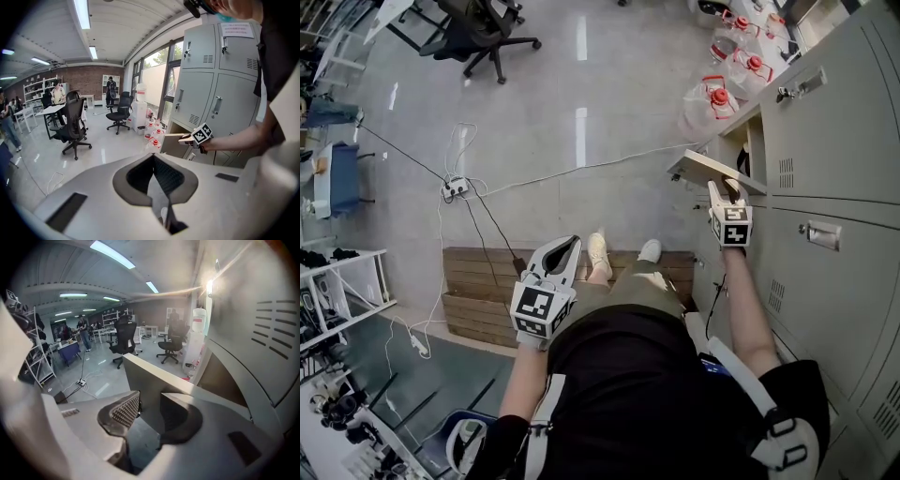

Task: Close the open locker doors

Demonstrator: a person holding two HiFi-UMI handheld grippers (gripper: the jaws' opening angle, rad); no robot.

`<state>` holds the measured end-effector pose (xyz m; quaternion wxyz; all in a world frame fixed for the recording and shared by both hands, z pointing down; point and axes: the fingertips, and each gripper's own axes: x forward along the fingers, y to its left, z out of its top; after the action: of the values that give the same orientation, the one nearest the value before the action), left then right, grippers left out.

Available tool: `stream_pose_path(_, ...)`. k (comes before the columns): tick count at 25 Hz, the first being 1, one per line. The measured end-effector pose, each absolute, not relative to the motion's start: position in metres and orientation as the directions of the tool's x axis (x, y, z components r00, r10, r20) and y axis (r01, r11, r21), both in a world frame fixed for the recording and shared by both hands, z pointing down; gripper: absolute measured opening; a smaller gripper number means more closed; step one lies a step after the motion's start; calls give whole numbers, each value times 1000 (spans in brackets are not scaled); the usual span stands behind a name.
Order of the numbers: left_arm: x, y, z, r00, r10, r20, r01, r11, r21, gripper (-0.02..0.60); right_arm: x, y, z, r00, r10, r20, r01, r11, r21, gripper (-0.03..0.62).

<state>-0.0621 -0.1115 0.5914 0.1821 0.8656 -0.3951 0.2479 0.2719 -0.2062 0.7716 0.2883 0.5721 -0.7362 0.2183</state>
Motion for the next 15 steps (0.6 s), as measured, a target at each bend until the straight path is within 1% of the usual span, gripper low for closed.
stream_pose_path(6, -69, -108, 595, 546, -608, 576, -793, -597, 120, 8, 290, -218, 777, -142, -716, 684, -973, 227, 35, 132)
stream_pose_path(15, -81, -115, 599, 520, -629, 578, -815, -568, 116, 8, 315, -231, 780, -66, -710, 701, -982, 172, 83, 164)
